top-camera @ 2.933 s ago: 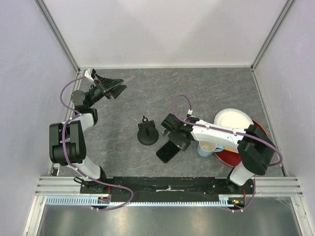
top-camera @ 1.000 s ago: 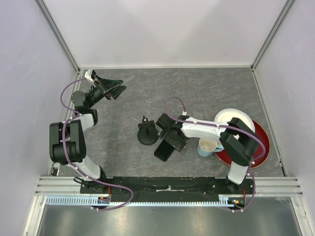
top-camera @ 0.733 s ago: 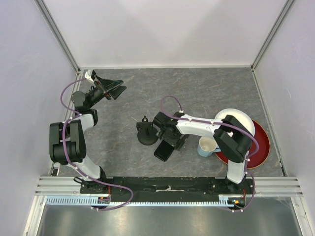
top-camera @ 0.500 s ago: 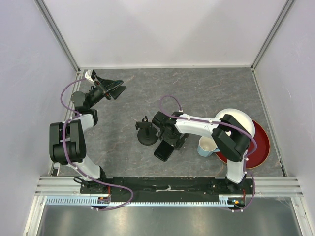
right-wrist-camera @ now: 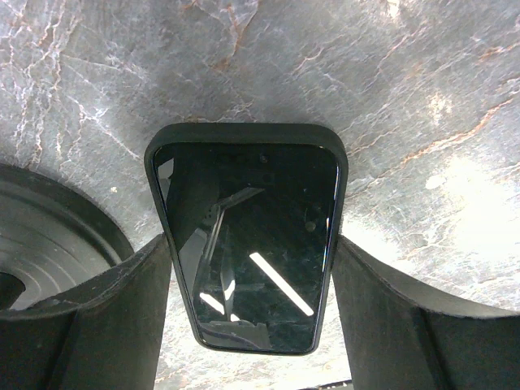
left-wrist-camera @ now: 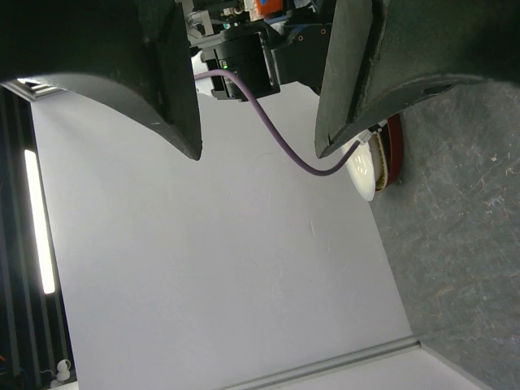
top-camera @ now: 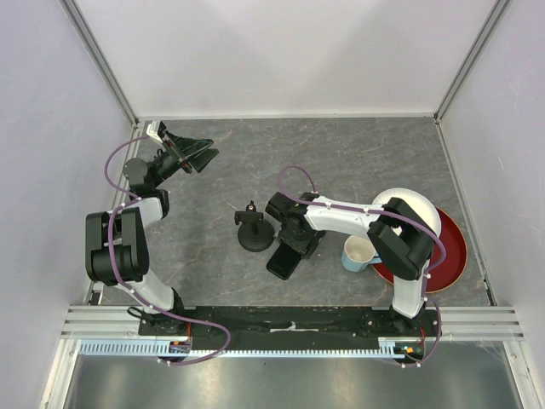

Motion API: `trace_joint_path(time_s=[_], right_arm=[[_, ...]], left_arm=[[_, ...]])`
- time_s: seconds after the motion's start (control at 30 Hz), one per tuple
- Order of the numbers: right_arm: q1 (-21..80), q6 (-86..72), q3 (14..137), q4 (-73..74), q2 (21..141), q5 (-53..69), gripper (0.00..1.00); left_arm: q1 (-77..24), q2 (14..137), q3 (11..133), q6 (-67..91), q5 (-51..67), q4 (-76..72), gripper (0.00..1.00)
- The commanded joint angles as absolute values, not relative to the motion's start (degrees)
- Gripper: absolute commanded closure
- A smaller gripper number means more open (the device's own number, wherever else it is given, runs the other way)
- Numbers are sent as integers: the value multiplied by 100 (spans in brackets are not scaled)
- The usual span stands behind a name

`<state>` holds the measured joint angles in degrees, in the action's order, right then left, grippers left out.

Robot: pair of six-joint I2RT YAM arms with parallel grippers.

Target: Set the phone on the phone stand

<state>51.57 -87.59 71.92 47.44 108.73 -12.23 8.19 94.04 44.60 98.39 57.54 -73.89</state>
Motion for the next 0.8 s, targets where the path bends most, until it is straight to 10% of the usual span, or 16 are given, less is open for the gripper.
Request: trace_joint_path(time_s=[0.0, 0.07, 0.1, 0.77], right_arm=[[5080, -8745, 6601, 4544, 11452, -1546, 58], [5080, -8693, 6557, 4535, 11391, -1634, 72], [5071, -8710, 6487, 4561, 11382, -1696, 100], [5080, -6778, 5133, 2734, 8984, -3444, 100]], left_arm=[[852, 9413, 4430, 10020, 5810, -7708, 36], [844, 9404, 4430, 10020, 5810, -7708, 36], [844, 9413, 4430, 10020, 5810, -7708, 36], [835, 9422, 4421, 9940, 5792, -7655, 36]])
